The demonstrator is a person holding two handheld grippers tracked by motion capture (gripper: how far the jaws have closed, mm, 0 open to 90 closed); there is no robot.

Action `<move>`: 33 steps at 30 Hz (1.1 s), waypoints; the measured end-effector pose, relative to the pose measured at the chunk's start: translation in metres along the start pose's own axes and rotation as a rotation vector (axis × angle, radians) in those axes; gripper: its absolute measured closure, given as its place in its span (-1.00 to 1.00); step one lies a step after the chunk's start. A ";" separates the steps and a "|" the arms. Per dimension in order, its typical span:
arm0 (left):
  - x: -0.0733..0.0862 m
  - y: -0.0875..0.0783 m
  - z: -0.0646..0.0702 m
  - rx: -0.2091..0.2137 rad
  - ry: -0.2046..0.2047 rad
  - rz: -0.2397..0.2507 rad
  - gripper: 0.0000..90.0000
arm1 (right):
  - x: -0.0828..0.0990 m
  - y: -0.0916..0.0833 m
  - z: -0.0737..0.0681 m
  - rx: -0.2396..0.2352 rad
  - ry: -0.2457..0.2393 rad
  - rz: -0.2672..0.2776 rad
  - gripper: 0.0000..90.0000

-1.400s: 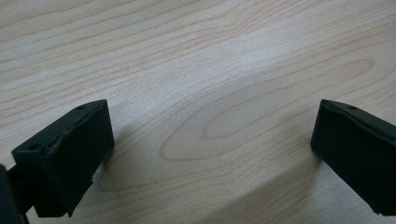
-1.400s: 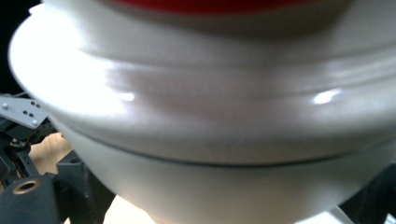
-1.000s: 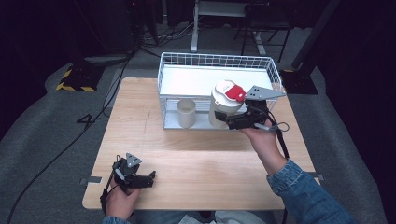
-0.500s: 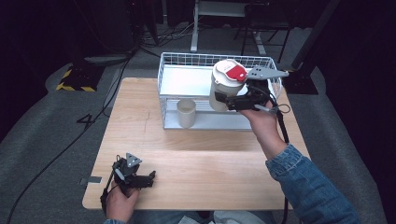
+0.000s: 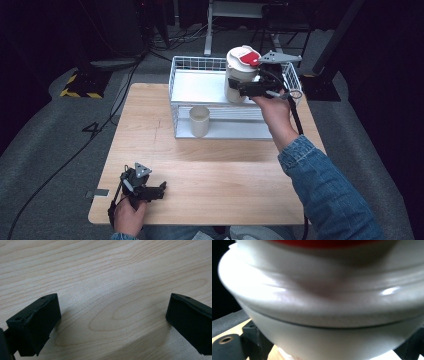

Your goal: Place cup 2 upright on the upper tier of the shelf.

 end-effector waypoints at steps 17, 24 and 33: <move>0.000 0.000 -0.001 -0.001 -0.003 0.000 -1.00 | 0.003 0.037 0.036 0.078 0.057 -0.021 -0.77; 0.000 0.000 -0.001 -0.001 -0.003 0.000 -1.00 | 0.005 0.041 0.040 0.081 0.078 -0.028 -0.77; 0.000 0.000 -0.001 -0.001 -0.003 0.000 -1.00 | 0.005 0.043 0.041 0.079 0.073 -0.036 -0.78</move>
Point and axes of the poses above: each handheld gripper's, and its own axes: y roughly forward along the jaws, x roughly out of its underside, z roughly to its right, the point moved 9 cm from there along y, roughly forward along the jaws
